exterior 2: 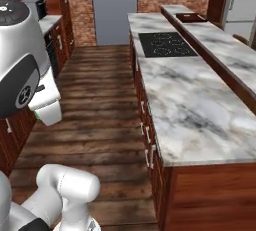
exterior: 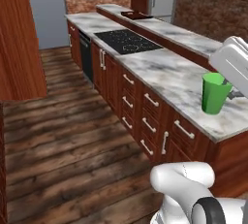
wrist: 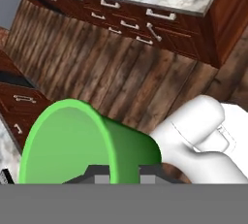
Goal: There is a tray on the dining counter. Grab the cup, mug, and pitcher and place them on the tray. The pitcher may be placed next to the tray if it cannot fit the tray.
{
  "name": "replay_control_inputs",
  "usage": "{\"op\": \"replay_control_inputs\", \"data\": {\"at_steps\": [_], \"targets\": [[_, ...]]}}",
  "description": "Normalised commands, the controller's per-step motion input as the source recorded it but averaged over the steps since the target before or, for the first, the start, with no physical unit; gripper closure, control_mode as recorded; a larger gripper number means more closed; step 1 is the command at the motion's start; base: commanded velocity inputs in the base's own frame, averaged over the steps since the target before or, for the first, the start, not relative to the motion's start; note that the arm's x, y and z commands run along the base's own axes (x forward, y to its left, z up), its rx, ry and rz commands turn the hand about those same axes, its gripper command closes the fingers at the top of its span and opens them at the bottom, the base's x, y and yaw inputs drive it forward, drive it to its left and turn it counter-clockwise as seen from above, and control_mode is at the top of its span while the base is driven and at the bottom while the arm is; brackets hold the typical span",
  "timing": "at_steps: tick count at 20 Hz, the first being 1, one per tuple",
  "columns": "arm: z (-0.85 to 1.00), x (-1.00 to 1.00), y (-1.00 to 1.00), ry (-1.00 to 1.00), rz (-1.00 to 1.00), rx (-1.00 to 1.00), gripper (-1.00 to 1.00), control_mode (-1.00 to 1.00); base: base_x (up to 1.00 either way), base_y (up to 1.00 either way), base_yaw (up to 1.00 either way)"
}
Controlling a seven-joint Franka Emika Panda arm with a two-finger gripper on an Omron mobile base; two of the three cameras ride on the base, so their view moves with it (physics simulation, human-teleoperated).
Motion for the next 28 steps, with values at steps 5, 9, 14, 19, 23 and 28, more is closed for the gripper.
{"op": "replay_control_inputs", "data": {"at_steps": [5,9,14,19,23,28], "targets": [[0.00,0.00,0.00,0.00,0.00,0.00,1.00,1.00,0.00,-1.00,0.00],[0.00,0.00,0.00,0.00,0.00,0.00,1.00,1.00,0.00,-1.00,0.00],[0.00,0.00,0.00,0.00,0.00,0.00,1.00,1.00,0.00,-1.00,0.00],[0.00,0.00,0.00,0.00,0.00,0.00,1.00,1.00,0.00,-1.00,0.04],[0.00,0.00,0.00,0.00,0.00,0.00,1.00,1.00,0.00,-1.00,0.04],[0.00,0.00,0.00,0.00,0.00,0.00,1.00,1.00,0.00,-1.00,0.07]]}}
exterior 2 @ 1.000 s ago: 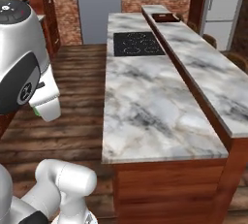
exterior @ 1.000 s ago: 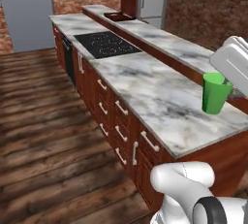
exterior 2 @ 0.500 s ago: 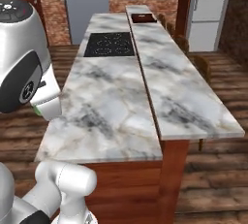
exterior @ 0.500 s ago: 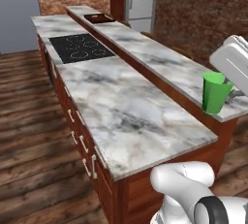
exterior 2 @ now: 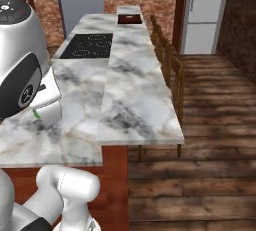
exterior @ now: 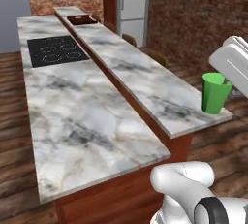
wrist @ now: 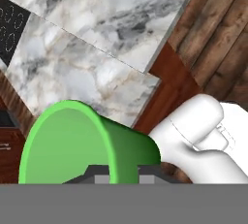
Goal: There is a tray on the dining counter. Grab the cup, mug, and pitcher and place them on the tray. The pitcher may be placed next to the tray if it cannot fit the tray.
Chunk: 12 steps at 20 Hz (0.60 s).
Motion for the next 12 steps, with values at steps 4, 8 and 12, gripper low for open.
{"op": "replay_control_inputs", "data": {"at_steps": [4,8,12], "targets": [[0.00,0.00,0.00,0.00,0.00,0.00,1.00,1.00,0.00,-1.00,0.22],[0.00,0.00,0.00,0.00,0.00,0.00,1.00,1.00,0.00,-1.00,0.28],[0.00,0.00,0.00,0.00,0.00,0.00,1.00,1.00,0.00,-1.00,0.31]]}}
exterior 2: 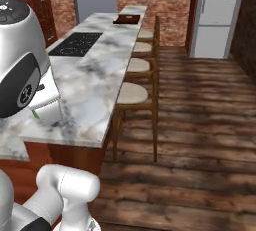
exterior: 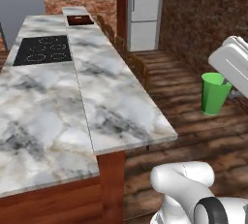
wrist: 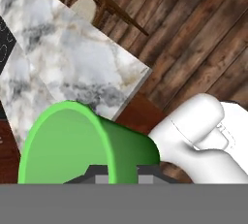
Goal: There is a tray on the dining counter. Grab the cup, mug, and pitcher and place them on the tray. The pitcher may be placed next to the tray if it cannot fit the tray.
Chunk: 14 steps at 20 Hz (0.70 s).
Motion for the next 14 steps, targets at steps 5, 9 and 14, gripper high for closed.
{"op": "replay_control_inputs", "data": {"at_steps": [5,9,14], "targets": [[0.00,0.00,0.00,0.00,0.00,0.00,1.00,1.00,0.00,-1.00,0.30],[0.00,0.00,0.00,0.00,0.00,0.00,1.00,1.00,0.00,-1.00,0.28],[0.00,0.00,0.00,0.00,0.00,0.00,1.00,1.00,0.13,-1.00,0.25]]}}
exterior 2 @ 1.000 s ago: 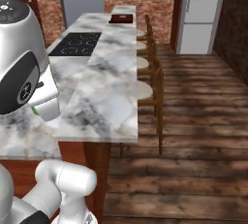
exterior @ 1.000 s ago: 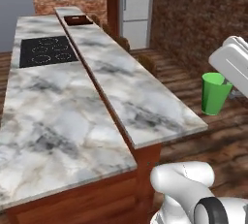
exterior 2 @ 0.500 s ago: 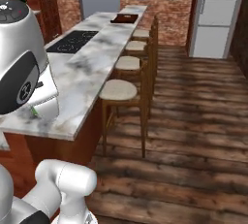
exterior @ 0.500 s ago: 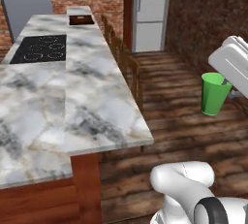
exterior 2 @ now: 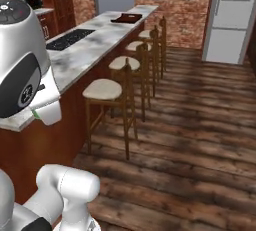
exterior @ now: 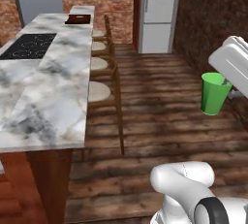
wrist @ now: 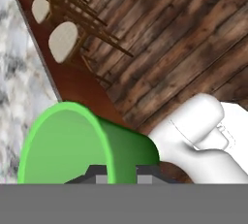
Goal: There is a tray on the dining counter. Grab the cup, mug, and pitcher and place them on the tray. The pitcher may be placed next to the tray if it cannot fit the tray.
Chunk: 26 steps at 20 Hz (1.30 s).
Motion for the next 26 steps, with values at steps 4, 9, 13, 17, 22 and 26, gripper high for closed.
{"op": "replay_control_inputs", "data": {"at_steps": [4,9,13,17,22,26], "targets": [[0.00,0.00,0.00,0.00,0.00,0.00,1.00,1.00,0.56,-1.00,0.16],[0.00,0.00,0.00,0.00,0.00,0.00,1.00,1.00,0.99,-1.00,0.05],[0.00,0.00,0.00,0.00,0.00,0.00,1.00,1.00,1.00,-1.00,0.04],[0.00,0.00,0.00,0.00,0.00,0.00,1.00,1.00,1.00,-1.00,0.06],[0.00,0.00,0.00,0.00,0.00,0.00,1.00,1.00,1.00,-1.00,0.08],[0.00,0.00,0.00,0.00,0.00,0.00,1.00,1.00,1.00,-0.96,0.09]]}}
